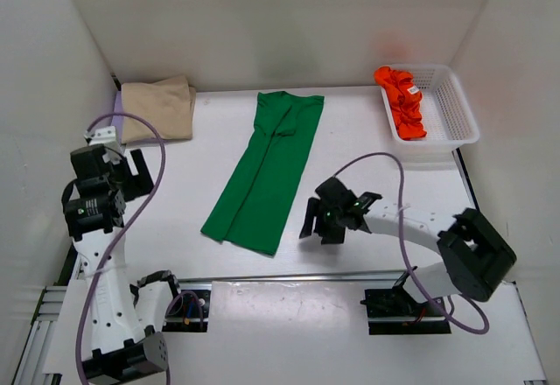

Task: Fold and stack the t-shirts
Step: Rotate the tshirt 90 degrees

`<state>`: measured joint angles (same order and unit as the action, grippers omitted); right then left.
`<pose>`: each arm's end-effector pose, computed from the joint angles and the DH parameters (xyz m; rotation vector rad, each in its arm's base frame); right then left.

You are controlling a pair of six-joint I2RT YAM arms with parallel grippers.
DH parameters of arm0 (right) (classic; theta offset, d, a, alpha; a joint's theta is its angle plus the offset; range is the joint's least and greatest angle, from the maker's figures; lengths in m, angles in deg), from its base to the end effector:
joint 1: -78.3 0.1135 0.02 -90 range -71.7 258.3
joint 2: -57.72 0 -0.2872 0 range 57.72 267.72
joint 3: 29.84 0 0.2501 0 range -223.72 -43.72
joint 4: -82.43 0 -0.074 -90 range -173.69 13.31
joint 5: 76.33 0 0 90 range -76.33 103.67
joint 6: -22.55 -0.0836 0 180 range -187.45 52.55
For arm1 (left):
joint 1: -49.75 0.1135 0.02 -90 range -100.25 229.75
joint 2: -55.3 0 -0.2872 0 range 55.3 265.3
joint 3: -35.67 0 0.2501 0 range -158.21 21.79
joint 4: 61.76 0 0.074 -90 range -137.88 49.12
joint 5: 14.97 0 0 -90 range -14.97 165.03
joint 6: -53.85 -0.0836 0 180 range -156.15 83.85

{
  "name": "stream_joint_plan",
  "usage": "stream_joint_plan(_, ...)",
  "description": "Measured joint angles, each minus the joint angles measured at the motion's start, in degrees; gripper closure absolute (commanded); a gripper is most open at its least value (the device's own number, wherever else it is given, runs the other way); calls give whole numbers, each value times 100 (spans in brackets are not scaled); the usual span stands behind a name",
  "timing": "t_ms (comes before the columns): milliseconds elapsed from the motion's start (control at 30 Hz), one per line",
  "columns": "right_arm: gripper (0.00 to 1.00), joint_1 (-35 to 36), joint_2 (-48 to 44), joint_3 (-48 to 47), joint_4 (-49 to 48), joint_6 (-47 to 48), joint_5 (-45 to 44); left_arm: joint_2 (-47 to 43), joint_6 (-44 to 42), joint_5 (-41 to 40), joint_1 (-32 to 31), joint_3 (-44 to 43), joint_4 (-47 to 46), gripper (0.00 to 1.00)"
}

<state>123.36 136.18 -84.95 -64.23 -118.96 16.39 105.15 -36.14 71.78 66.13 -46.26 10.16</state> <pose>0.1940 0.2001 0.1641 0.1335 2.7126 0.6494 0.1595 0.0518 0.3650 -0.3540 2.2462 0.2153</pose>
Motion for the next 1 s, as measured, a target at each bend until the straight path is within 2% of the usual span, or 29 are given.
stream_joint_plan(133, 32, 551, 531, 7, -328, -680, 94, -293, -2, 492, -50, 807, 254, 4)
stream_joint_plan(233, 37, 859, 968, -249, -704, -1064, 140, -391, -4, 509, -83, 1274, 420, 0)
stream_joint_plan(400, 49, 1010, 1397, -518, -774, -1880, 227, -544, -2, 326, -85, 1600, 551, 0)
stream_joint_plan(500, 70, 997, 1504, -538, -765, -2181, 258, -577, -2, 313, -85, 1665, 660, 0)
stream_joint_plan(533, 82, 994, 1561, -555, -763, -2251, 284, -584, -2, 313, -85, 1679, 702, 0)
stream_joint_plan(600, 90, 994, 1652, -586, -758, -2356, 319, -614, -2, 313, -85, 1687, 776, 0)
stream_joint_plan(633, 98, 990, 1661, -588, -752, -2400, 337, -634, 0, 295, -85, 1687, 807, 0)
stream_joint_plan(800, 100, 866, 1506, -424, -673, -2393, 306, -511, -2, 26, -85, 1609, 953, 0)
stream_joint_plan(900, 100, 568, 1106, -17, -632, -2212, 350, 2, 4, 22, -133, 1158, 1198, 6)
stream_joint_plan(1000, 100, 149, 592, 496, -614, -1875, 509, 809, 7, 35, -455, 533, 1331, 9)
